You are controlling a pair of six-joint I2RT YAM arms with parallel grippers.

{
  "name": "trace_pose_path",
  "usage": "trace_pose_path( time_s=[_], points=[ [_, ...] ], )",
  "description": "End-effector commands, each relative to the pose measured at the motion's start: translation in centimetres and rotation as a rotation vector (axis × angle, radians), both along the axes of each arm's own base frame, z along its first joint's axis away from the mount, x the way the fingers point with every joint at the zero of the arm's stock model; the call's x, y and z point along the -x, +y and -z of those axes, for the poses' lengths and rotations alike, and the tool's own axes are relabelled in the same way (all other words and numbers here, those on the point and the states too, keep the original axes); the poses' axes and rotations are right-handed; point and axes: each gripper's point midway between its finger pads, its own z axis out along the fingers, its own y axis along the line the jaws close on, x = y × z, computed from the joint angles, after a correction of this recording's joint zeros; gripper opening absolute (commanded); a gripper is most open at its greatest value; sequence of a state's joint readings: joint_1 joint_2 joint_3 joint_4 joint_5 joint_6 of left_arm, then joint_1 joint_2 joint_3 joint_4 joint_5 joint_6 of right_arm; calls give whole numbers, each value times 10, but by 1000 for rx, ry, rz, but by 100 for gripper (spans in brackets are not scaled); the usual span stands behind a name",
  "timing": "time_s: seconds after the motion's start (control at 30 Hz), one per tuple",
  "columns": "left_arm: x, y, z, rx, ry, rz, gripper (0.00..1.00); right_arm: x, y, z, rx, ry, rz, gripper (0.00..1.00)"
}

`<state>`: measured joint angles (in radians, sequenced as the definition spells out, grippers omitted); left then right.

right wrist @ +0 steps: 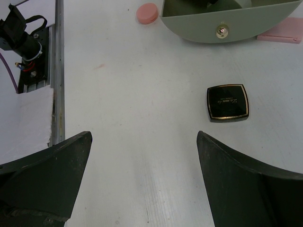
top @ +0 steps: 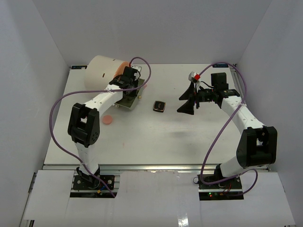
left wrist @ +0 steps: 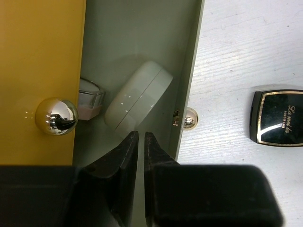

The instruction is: Organize the makeup

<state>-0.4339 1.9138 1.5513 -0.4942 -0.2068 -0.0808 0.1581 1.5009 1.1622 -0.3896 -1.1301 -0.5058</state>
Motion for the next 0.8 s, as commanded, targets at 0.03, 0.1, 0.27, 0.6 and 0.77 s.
trace_pose_path(
  time_s=[0.03,0.1,0.27,0.6,0.77],
  points=[
    [2,-5,-71,104,-130,14,27,4,1,-3,-22,-14,-27,98],
    [6,-8,-80,129,-141,25,30,3,0,-3,-21,-16,-26,98],
    [17,-9,-99,166,-171,56,40,3,0,0,-19,-12,-27,98],
    [30,-3,-90,142,-163,86,54,4,0,2,-17,-13,-34,98],
    [30,1,-80,105,-152,104,57,5,0,1,-17,-21,-39,98]
  ],
)
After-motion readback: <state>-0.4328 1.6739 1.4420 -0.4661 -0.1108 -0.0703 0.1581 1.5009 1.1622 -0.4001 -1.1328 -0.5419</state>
